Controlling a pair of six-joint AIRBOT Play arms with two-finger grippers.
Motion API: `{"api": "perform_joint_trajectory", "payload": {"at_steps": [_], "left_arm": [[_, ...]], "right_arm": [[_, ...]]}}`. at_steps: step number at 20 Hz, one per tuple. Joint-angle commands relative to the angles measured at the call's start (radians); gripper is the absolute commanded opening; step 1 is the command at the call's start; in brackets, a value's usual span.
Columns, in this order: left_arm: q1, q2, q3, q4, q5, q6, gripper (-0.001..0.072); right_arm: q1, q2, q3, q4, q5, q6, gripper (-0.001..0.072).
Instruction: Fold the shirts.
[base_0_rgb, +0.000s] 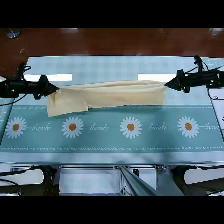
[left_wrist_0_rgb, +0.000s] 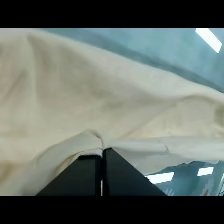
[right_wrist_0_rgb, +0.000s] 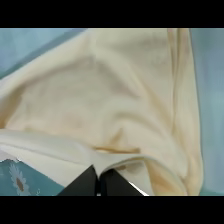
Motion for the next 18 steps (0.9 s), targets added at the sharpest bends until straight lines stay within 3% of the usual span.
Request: {"api": "perform_joint_trajectory", "payload": {"at_steps": [1,6,7,8,9,11,13,15,18], "left_arm": [[-0.032,-0.14,0.157,-0.012,-0.002,-0.034,0.003],[-0.053,-0.225,0.201,-0.011,-0.041,-0.018,0.0031],[-0.058,-0.236,0.202,-0.011,-0.068,-0.014,0.0058],[-0.055,-0.24,0.202,-0.011,-0.103,-0.014,0.0334],[-0.038,-0.237,0.212,0.002,-0.155,-0.016,0.0684],[0.026,-0.235,0.277,0.096,-0.297,-0.033,0.0696],[0.1,-0.186,0.299,0.24,-0.338,-0.097,0.0696],[0.159,-0.077,0.245,0.365,-0.252,-0.136,0.0696],[0.165,0.138,0.025,0.359,0.0,-0.138,0.0696]], "right_arm": [[0.04,-0.155,0.183,0.013,-0.035,0.063,0.0018],[0.08,-0.285,0.315,0.014,-0.039,0.103,0.0029],[0.09,-0.293,0.318,0.015,-0.039,0.106,0.0255],[0.092,-0.293,0.32,0.014,-0.035,0.103,0.0575],[0.08,-0.293,0.34,0.01,-0.006,0.098,0.0629],[0.03,-0.289,0.383,0.003,0.079,0.098,0.063],[-0.035,-0.282,0.403,-0.027,0.172,0.1,0.0629],[-0.067,-0.278,0.394,-0.141,0.236,0.122,0.0629],[-0.053,-0.28,0.329,-0.239,0.207,0.148,0.0629]]}}
